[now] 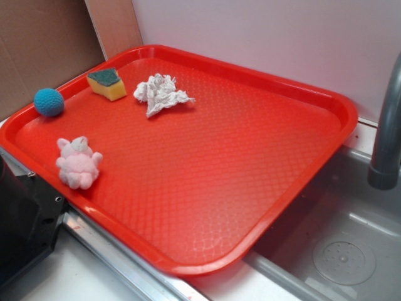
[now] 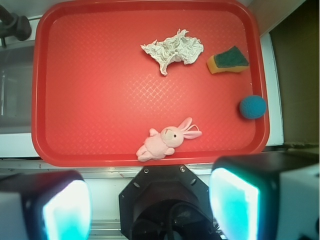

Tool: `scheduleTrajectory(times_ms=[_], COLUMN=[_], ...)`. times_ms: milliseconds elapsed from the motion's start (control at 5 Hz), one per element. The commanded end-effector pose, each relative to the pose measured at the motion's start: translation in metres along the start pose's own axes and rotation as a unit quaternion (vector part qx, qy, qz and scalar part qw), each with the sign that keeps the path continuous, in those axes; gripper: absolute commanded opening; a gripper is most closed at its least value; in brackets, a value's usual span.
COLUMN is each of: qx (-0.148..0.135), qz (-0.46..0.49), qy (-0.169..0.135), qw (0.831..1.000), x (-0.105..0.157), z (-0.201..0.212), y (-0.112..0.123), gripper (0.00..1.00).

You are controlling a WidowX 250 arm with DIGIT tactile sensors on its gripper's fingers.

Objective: Grab the green sponge.

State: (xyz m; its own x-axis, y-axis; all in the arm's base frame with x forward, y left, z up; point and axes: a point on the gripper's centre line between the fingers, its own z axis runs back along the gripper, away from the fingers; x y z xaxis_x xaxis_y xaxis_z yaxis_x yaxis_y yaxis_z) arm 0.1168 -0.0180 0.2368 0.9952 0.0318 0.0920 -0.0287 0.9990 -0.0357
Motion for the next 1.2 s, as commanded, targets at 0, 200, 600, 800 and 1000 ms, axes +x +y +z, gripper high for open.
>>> scheduleTrajectory(times_ms=[0,200,600,800,1000], qx=[0.0,-0.016,0.003,0.018,0.039], qz=[0.0,0.073,0.311,0.419,0.495], qy=[0.0,-0.005,-0.028,-0.05,-0.073], qw=[1.0,0.997,0.95,0.907,0.865], x=[0.0,0.005,0.03,0.047,0.058], z=[0.0,-0.002,-0.036,-0.06,-0.082], y=[0.0,0.004,0.032,0.056,0.081], gripper=[1.0,1.0,1.0,1.0,1.0])
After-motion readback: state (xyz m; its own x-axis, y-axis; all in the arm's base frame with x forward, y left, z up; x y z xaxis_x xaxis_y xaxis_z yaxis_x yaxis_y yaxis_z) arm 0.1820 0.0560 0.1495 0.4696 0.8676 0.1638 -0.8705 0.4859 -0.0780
